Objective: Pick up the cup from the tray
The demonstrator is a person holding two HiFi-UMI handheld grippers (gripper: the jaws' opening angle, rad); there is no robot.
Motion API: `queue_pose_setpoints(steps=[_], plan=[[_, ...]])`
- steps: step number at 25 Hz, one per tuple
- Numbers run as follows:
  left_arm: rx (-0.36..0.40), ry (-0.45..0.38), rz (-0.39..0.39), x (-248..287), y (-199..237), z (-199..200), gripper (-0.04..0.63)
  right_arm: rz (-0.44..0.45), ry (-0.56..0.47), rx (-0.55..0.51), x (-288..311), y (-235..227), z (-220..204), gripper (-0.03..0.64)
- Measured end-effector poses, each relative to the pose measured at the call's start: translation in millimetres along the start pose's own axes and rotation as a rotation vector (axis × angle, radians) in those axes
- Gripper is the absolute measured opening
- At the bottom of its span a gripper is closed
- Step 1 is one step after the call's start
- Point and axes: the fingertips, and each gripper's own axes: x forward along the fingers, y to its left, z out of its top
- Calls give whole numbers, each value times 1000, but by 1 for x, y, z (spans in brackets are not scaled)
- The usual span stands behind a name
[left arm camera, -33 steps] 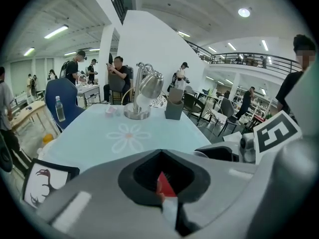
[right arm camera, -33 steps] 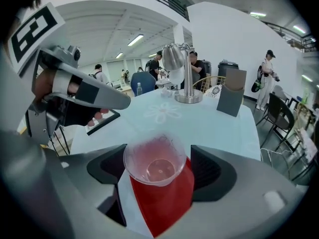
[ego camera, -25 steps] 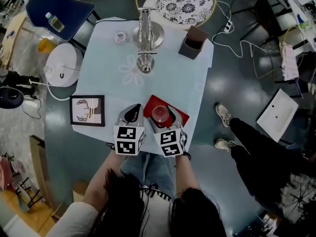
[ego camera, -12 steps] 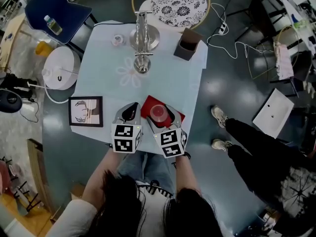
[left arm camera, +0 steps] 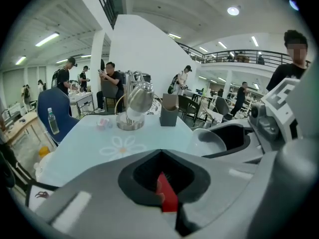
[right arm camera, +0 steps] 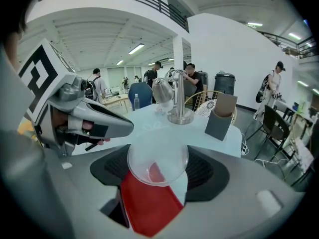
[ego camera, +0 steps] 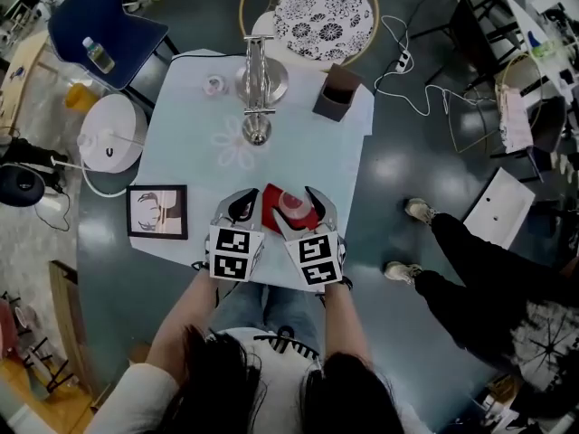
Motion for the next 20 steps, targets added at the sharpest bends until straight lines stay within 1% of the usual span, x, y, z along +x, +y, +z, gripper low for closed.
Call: queue_pose_setpoints(steps=[5,11,12,15,16,20], plan=[[-10,-42,-23,8,-8,25,0,-18,-11,-1,0,-18,12,347],[-4,-32,-38,21,-18,30,0,-32,-6,20,3,-40,12,345],[6,-27,-45,25,-20,31,1,-34,-3,19,5,-44,11,345],[67,-19,-53,40,-25,36,1,-41,6,26,10,-57,8,345],[73,-23,-55,45,-26,39,1,-44,8,29,12,-61,7,345],[55,-32,-57,57,-29,44,1,-52,18,34,22,-75,1,344]])
